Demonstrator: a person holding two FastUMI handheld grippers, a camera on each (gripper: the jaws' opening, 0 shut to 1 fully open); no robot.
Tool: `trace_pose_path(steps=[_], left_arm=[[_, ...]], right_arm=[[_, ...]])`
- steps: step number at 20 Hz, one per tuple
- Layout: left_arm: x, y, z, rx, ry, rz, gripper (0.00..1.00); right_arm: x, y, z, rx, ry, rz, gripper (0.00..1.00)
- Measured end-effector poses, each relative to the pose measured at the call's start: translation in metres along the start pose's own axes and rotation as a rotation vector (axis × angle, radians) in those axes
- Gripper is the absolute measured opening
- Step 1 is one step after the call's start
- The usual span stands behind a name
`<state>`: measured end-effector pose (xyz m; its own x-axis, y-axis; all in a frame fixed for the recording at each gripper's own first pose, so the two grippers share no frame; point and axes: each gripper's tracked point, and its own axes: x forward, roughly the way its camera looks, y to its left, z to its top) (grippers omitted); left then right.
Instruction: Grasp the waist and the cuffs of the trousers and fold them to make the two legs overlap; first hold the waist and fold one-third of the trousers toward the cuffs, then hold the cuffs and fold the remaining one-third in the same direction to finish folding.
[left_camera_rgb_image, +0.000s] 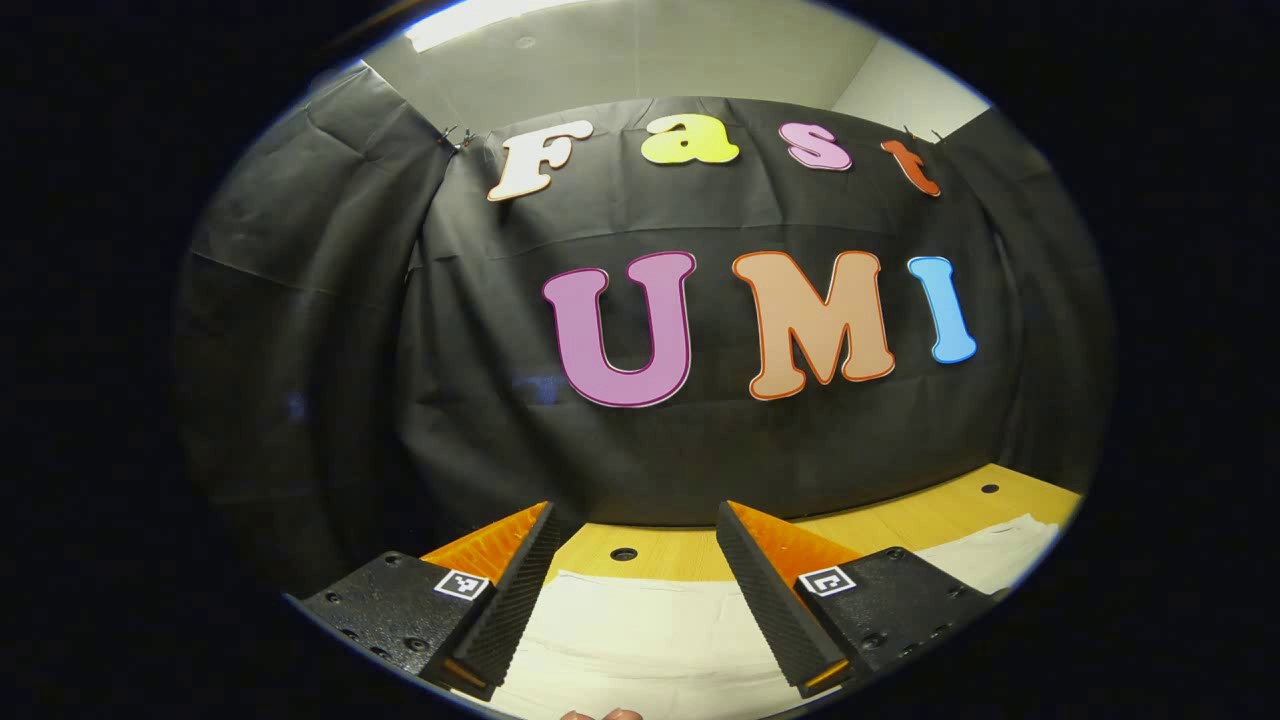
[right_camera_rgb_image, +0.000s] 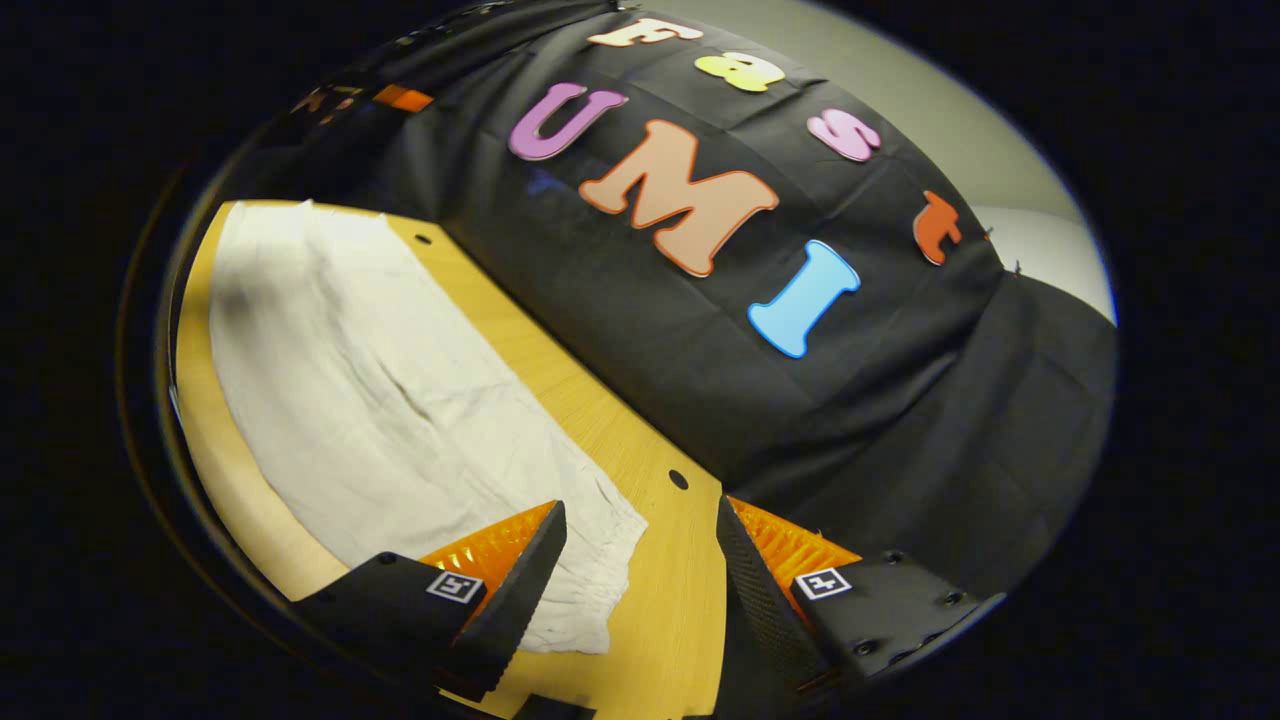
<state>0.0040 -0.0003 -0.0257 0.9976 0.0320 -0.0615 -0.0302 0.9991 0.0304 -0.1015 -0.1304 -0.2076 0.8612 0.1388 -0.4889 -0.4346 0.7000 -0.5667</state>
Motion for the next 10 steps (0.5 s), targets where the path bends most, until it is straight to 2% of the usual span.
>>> trace_pose_path(steps=[4, 10], left_arm=[[-0.002, 0.002, -0.011, 0.008, 0.026, 0.01, 0.96], [-0.004, 0.012, -0.018, 0.021, 0.045, 0.029, 0.96]], right_arm=[[-0.005, 0.04, -0.036, -0.147, 0.056, 0.114, 0.98], [-0.011, 0.081, -0.066, -0.334, 0.087, 0.26, 0.97]])
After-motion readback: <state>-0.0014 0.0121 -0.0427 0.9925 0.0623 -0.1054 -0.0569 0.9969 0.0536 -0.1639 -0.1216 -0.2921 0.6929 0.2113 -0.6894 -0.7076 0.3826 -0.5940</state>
